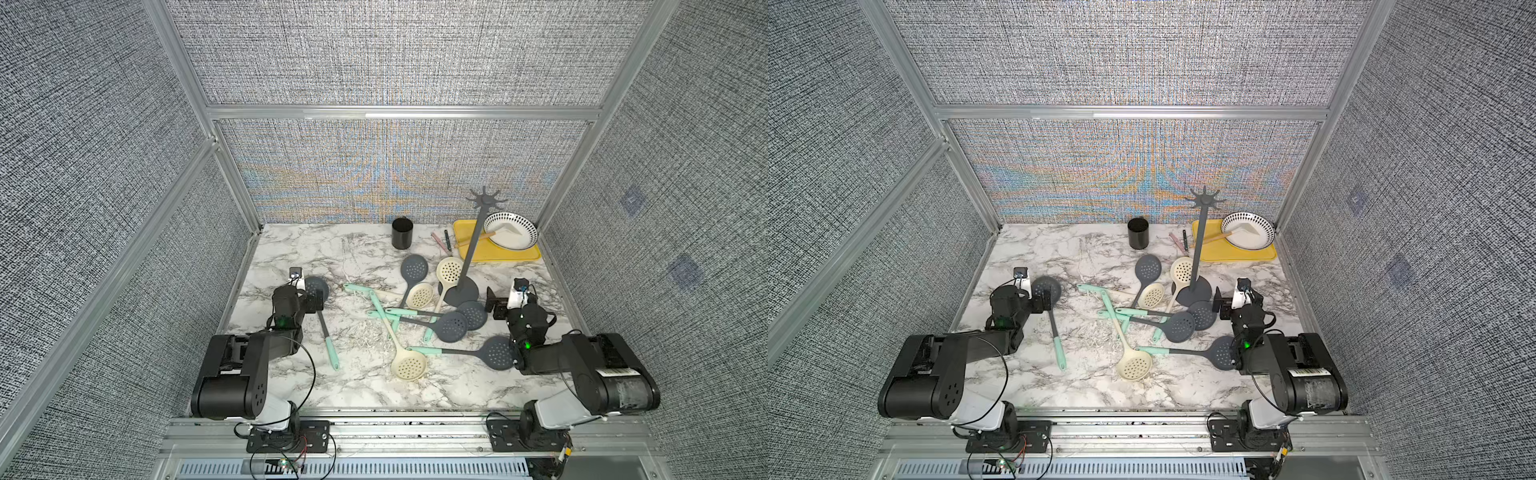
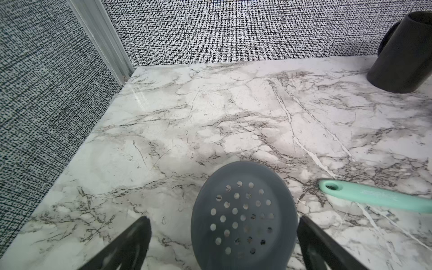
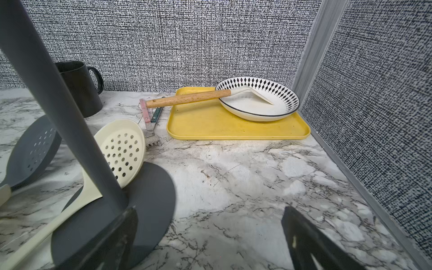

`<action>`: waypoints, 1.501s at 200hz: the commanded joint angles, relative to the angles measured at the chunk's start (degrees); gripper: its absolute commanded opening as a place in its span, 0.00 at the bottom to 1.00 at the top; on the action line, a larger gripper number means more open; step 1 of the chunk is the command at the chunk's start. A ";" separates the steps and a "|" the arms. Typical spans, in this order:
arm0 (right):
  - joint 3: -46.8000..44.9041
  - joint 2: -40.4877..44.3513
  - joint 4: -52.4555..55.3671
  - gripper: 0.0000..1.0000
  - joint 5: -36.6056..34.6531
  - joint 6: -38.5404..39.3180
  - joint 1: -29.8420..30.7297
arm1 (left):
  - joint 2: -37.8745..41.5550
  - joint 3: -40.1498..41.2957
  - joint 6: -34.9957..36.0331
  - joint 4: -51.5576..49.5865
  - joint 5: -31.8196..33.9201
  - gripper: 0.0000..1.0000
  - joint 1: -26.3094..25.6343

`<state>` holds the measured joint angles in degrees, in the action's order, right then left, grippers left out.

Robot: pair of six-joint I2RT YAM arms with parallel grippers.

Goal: Hang the skimmer on the kitchen utensil rack
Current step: Move the rack to the center of the board.

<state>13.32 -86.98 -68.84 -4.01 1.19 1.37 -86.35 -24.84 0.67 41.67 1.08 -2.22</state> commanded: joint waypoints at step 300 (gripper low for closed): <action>18.60 25.18 40.98 0.99 12.81 -18.54 -0.44 | 28.22 -19.58 -28.34 -47.38 5.50 0.99 -11.05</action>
<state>29.47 -59.16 -32.34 -1.45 -17.28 0.80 -56.16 -41.65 -24.43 1.48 11.16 -10.04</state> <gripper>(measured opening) 0.989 0.993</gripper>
